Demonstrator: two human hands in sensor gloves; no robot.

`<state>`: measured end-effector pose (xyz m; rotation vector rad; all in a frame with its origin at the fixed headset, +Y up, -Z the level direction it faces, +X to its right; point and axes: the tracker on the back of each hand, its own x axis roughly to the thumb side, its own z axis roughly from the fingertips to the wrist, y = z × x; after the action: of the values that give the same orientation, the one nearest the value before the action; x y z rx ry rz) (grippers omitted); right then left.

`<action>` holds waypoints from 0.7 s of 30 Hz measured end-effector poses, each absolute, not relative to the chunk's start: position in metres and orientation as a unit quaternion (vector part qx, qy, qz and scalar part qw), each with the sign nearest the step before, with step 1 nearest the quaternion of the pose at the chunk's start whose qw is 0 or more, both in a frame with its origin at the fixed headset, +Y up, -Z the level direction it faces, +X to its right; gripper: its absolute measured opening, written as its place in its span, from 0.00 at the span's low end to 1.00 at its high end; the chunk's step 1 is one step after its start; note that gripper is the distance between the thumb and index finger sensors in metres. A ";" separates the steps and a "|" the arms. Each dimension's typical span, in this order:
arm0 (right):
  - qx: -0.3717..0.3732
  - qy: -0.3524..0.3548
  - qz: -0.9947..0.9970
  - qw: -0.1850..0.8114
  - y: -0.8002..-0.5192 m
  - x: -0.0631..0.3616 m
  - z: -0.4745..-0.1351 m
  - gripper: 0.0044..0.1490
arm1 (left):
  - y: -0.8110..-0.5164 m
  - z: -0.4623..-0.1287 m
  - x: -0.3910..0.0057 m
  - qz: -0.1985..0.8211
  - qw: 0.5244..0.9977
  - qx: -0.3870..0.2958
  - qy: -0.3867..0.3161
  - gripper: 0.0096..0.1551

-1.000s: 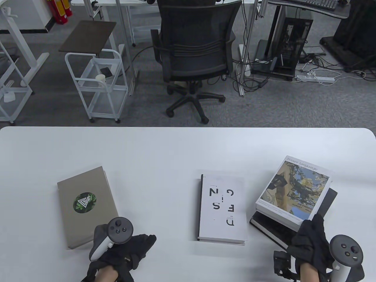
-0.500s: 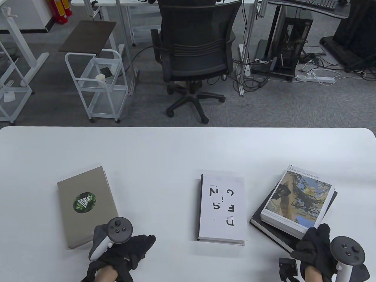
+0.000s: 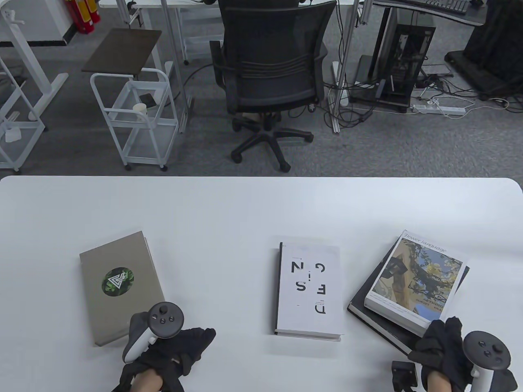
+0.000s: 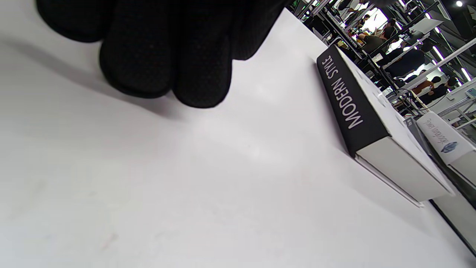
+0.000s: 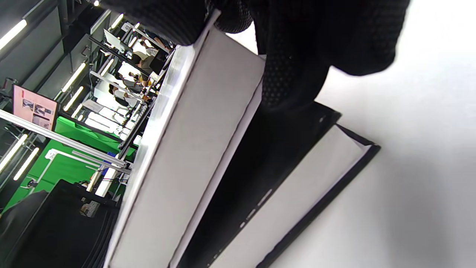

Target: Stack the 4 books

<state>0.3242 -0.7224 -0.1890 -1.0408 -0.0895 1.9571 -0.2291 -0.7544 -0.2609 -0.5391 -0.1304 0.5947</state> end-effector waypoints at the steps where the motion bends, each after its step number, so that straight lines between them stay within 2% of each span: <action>1: -0.422 -0.035 0.790 0.443 -0.723 0.324 -0.189 0.38 | -0.755 -0.261 -0.229 0.289 0.918 -0.264 -0.064 0.47; 7: -0.432 -0.032 0.801 0.413 -0.724 0.323 -0.187 0.39 | -0.756 -0.261 -0.229 0.288 0.917 -0.268 -0.063 0.47; 12: -0.445 -0.051 0.838 0.312 -0.708 0.316 -0.188 0.47 | -0.756 -0.261 -0.229 0.287 0.917 -0.271 -0.062 0.47; 17: -0.384 -0.093 0.885 0.245 -0.690 0.292 -0.197 0.47 | -0.756 -0.261 -0.229 0.286 0.917 -0.270 -0.063 0.47; 21: -0.295 -0.148 0.936 0.121 -0.672 0.251 -0.210 0.46 | -0.756 -0.262 -0.229 0.286 0.917 -0.270 -0.063 0.47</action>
<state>0.2515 -0.6722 -0.2099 -0.8620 -0.4327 2.7332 -0.2293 -0.7561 -0.2615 -0.5558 -0.1293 0.5881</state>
